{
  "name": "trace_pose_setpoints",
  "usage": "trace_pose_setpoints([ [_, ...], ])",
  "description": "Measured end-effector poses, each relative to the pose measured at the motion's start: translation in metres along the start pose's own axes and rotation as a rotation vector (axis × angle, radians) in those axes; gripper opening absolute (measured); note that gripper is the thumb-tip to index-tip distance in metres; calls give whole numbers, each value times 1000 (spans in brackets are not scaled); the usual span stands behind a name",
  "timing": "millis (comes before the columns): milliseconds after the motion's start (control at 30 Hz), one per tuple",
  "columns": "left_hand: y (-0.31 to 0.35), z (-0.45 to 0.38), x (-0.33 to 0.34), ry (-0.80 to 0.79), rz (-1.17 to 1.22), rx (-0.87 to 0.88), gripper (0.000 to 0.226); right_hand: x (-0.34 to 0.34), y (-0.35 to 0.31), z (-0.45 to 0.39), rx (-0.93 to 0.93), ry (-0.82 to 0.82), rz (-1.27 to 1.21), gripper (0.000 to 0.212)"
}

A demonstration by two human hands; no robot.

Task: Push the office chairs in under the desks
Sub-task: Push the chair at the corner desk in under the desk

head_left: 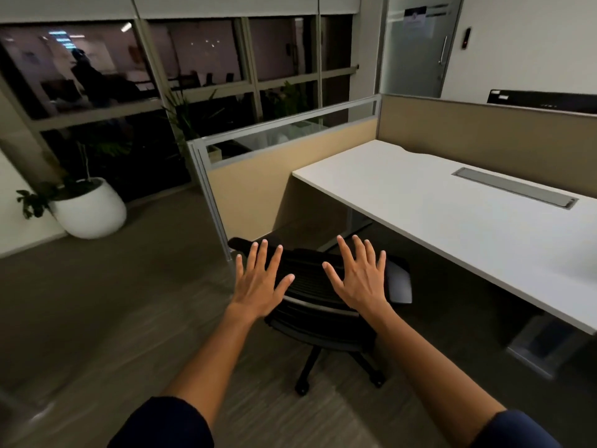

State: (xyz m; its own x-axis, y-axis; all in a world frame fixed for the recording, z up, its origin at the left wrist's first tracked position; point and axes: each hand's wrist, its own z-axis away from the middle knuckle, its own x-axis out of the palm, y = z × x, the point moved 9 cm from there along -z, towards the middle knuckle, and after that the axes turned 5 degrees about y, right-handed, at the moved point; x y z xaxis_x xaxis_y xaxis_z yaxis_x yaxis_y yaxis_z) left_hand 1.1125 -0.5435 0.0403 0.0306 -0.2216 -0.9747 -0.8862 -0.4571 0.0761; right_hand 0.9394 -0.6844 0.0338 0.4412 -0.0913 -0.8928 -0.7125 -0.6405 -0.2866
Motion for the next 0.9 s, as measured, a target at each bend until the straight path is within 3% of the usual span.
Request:
trace_pose_setpoints([
  [200, -27, -68, 28, -59, 5, 64, 73, 33, 6, -49, 78, -40, 25, 80],
  [367, -42, -116, 74, -221, 57, 129, 73, 60, 15, -59, 126, -97, 173, 82],
  [600, -43, -154, 85, -270, 111, 367, 78, 57, 14, -59, 196, -19, 315, 90],
  [900, -46, -162, 73, -121, 149, 614, 75, 54, -6, -53, 380, 64, 230, 98],
])
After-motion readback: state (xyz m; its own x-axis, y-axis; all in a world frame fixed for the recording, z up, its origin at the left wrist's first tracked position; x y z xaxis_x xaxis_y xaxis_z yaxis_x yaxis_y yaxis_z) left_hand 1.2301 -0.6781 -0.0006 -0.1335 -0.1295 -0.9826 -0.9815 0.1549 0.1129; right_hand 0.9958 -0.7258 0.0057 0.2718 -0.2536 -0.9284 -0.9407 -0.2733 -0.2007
